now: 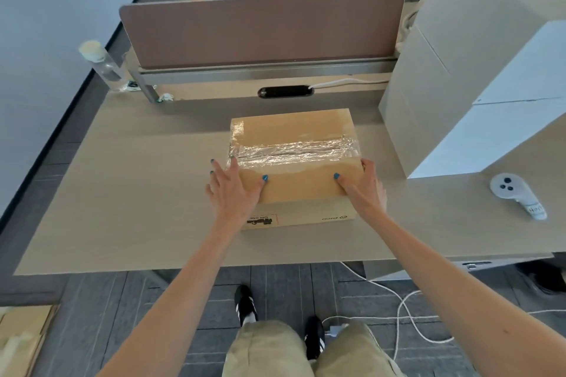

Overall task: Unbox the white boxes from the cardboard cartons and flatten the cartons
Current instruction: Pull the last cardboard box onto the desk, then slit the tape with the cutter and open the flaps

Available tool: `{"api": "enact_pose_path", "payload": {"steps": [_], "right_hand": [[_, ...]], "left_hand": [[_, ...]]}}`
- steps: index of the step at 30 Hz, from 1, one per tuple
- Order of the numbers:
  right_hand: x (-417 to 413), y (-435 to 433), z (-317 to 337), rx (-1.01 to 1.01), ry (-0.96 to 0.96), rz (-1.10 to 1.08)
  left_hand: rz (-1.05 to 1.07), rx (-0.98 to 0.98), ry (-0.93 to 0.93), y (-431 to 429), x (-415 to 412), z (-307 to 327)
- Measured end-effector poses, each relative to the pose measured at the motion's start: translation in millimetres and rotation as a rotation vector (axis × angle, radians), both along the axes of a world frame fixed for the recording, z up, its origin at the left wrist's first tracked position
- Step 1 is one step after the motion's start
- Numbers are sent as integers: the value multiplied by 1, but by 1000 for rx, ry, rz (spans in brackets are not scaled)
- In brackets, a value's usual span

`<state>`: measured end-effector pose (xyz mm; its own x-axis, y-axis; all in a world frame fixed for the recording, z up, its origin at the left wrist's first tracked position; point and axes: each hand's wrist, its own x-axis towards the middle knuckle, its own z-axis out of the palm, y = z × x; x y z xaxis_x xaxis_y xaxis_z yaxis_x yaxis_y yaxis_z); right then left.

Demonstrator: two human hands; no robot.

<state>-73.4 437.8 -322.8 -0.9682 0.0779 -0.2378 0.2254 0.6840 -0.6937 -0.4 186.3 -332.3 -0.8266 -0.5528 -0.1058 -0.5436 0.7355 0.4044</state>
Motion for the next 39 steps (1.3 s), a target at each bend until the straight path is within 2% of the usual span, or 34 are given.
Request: {"api": "enact_pose_path", "payload": {"steps": [2, 5, 10, 12, 16, 21, 26, 30, 36, 39], "right_hand": [[-2, 5, -2, -47, -11, 15], [-2, 17, -7, -130, -1, 43], [2, 46, -16, -197, 57, 72], [4, 62, -23, -151, 35, 98], [15, 102, -41, 95, 6, 225], [32, 153, -67, 342, -36, 327], [46, 184, -83, 487, -17, 349], [42, 183, -92, 463, -21, 315], [42, 166, -114, 518, 33, 388], [39, 154, -111, 445, 32, 334]], "left_hand": [[-34, -110, -10, 1, 0, 4], [-193, -233, 21, 11, 0, 7], [-531, -185, 128, 61, -10, 2], [-608, -175, 164, 83, -19, -2], [-704, -180, 188, 124, -39, -4], [-744, -135, 208, 162, -53, -7], [-738, -183, 224, 171, -54, -14], [-748, -231, 232, 171, -55, -16], [-758, -259, 221, 170, -54, -19], [-762, -235, 223, 168, -56, -17]]}}
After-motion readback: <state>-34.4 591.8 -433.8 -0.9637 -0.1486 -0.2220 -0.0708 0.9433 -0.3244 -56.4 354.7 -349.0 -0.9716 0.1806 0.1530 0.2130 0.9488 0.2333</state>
